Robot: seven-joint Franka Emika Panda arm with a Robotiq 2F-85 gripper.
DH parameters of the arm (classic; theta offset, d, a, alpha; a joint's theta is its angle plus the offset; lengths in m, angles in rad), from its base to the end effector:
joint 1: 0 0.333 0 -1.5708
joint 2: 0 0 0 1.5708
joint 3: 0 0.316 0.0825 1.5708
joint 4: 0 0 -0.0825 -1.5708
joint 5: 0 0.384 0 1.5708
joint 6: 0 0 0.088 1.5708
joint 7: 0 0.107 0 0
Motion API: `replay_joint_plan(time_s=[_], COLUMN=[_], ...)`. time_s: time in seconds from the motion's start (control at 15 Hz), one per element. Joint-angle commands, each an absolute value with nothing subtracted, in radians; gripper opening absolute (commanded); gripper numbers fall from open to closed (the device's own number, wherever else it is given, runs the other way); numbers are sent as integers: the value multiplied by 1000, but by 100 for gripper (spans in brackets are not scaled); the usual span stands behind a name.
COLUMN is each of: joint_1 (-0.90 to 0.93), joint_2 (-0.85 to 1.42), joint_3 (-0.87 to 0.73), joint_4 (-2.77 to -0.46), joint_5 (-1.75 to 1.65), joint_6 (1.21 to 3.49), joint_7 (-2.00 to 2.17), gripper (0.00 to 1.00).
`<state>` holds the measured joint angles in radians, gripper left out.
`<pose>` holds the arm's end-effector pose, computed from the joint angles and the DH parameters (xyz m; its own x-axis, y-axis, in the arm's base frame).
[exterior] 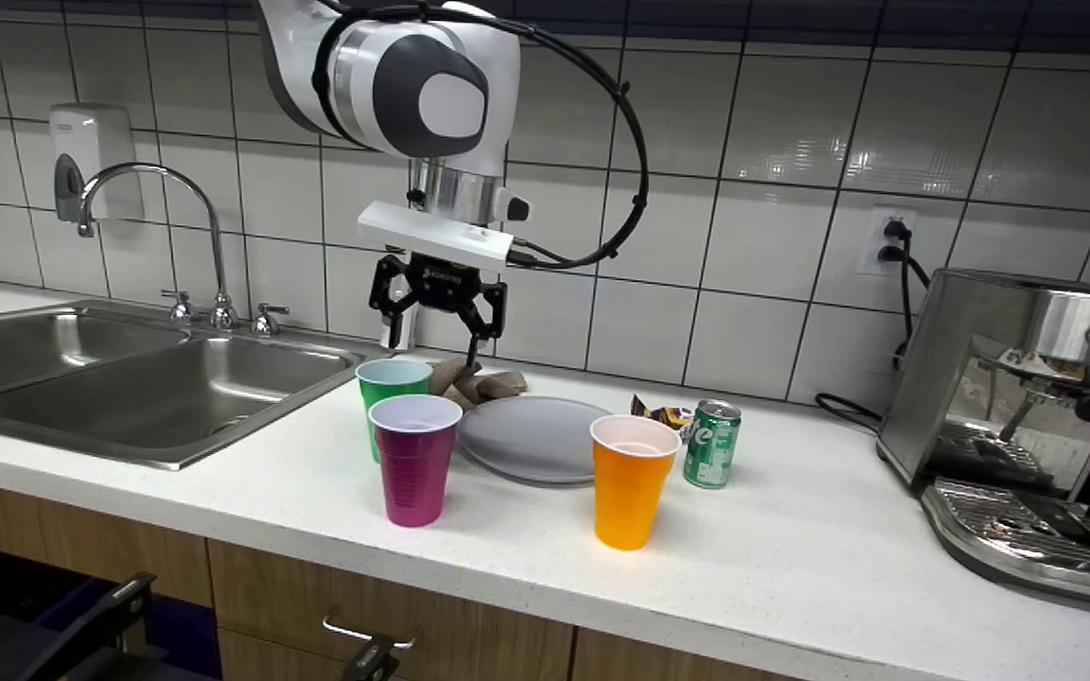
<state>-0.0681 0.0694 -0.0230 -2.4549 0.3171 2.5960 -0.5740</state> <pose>0.4858 -0.0506 0.2762 0.9691 0.2051 0.1370 0.2222 -0.9670 -0.1246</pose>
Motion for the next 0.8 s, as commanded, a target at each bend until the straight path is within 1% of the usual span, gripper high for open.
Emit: replay_joint_plan(time_s=[0.0, 0.73], joint_1=[-73, -71], joint_2=[69, 129], joint_3=[-18, -4], joint_4=[-2454, -2408], joint_5=[315, 299], joint_6=[2594, 2603], joint_7=[-571, -567], gripper=[100, 100])
